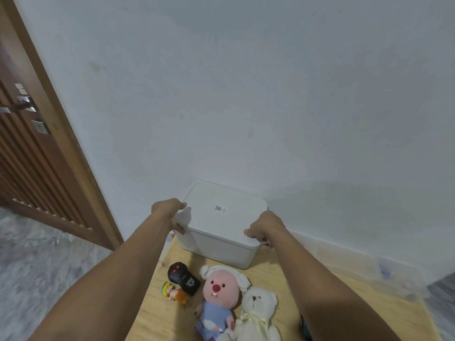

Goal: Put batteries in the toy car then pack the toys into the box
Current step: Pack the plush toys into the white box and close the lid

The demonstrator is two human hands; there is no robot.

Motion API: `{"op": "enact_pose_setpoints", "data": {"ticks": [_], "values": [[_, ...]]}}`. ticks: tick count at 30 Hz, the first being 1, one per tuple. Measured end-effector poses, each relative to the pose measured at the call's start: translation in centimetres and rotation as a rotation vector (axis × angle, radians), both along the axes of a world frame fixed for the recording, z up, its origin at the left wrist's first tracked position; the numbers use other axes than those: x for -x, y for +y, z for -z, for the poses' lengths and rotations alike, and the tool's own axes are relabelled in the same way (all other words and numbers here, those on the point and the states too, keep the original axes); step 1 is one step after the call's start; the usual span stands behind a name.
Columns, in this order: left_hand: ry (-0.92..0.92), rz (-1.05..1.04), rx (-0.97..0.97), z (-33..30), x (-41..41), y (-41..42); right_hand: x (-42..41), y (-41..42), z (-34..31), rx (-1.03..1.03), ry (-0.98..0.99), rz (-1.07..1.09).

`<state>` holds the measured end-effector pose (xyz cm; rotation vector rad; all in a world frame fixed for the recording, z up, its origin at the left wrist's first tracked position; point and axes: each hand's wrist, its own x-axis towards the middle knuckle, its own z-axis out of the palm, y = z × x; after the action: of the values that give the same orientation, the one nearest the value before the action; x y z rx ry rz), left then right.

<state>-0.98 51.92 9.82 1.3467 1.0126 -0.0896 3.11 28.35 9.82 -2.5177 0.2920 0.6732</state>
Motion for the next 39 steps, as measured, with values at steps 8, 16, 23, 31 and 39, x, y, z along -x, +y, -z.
{"op": "enact_pose_setpoints", "data": {"ticks": [8,16,23,31,39], "values": [[-0.046,-0.04,-0.219,-1.0,-0.8,-0.6,0.0,-1.0,-1.3,-0.184,-0.04,0.118],[-0.078,-0.144,-0.394,-1.7,-2.0,-1.6,0.2,-2.4,-2.3,-0.282,-0.135,0.16],[-0.132,-0.057,-0.458,-2.0,-0.9,-5.7,1.5,-6.4,-1.8,-0.226,-0.147,0.193],[-0.162,0.234,-0.521,-0.9,0.3,-14.9,3.3,-16.3,-0.8,-0.132,-0.15,0.254],[-0.07,0.718,-0.723,-0.1,1.3,-24.5,6.2,-27.3,0.9,-0.014,-0.058,0.311]]}}
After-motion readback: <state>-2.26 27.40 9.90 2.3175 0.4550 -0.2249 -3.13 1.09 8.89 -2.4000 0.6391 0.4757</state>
